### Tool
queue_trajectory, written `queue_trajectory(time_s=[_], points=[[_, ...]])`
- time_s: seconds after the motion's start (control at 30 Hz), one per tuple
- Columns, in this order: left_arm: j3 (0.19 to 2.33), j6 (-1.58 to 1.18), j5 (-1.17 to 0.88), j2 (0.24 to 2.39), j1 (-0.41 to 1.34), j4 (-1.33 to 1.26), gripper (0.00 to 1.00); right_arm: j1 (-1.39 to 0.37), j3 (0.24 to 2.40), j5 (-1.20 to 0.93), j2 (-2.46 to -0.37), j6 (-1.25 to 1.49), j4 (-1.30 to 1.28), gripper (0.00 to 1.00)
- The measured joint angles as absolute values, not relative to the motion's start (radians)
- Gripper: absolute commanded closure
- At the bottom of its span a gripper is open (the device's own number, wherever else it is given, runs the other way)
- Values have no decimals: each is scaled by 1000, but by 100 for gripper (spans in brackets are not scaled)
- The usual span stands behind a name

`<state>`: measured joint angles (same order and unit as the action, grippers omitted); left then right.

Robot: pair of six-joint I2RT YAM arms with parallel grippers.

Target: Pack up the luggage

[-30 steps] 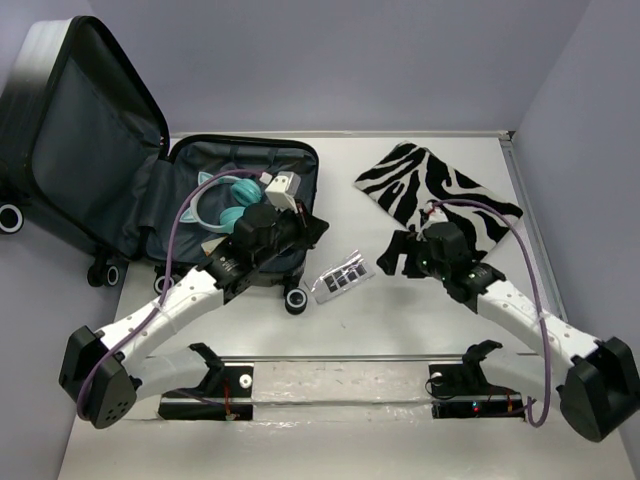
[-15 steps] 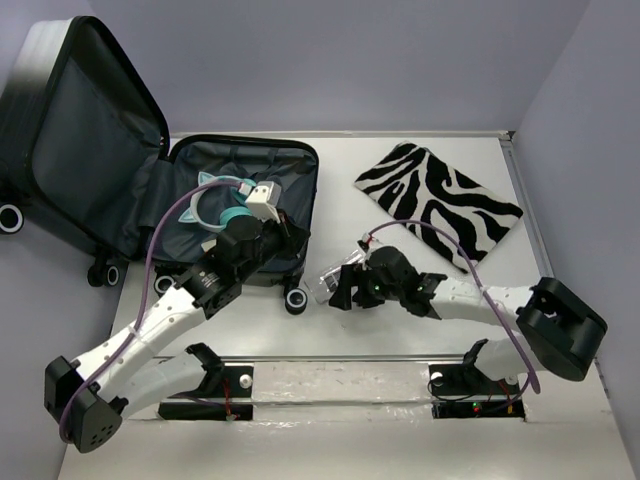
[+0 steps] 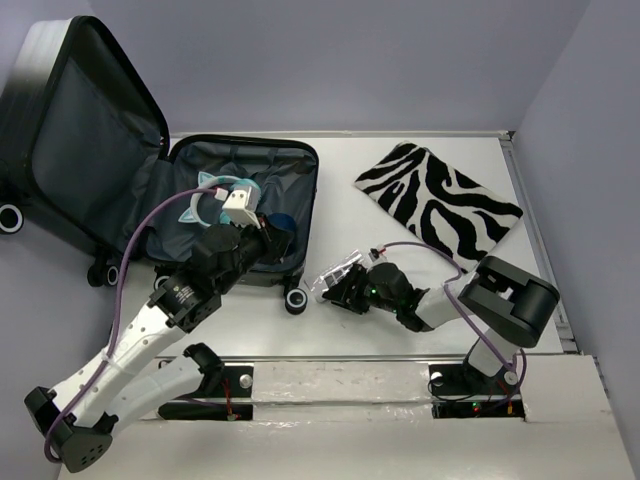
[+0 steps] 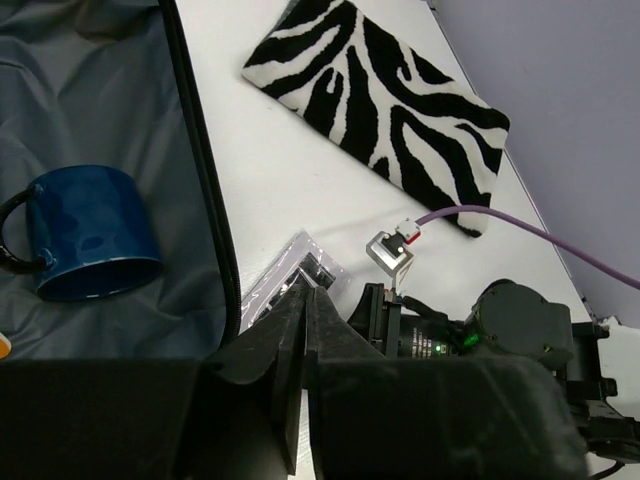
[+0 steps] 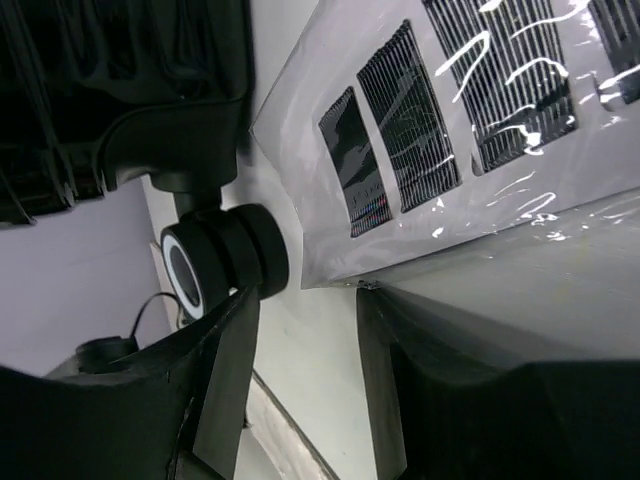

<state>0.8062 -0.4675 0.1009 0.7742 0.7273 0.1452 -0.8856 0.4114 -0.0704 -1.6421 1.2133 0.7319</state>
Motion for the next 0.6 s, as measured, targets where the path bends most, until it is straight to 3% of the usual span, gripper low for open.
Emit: queue_trajectory(time_s=[0.17,0.33,0.6], points=[[820,-453,125,733,727,172,71,-886,382,-3,-1674,1310,813,56],[820,-445,138,702,727,179,52,-886,397,61,-1707,1350,828,68],[820,-442,150,686,727,196,44,-877,484,175,-1713,1317,699,76]])
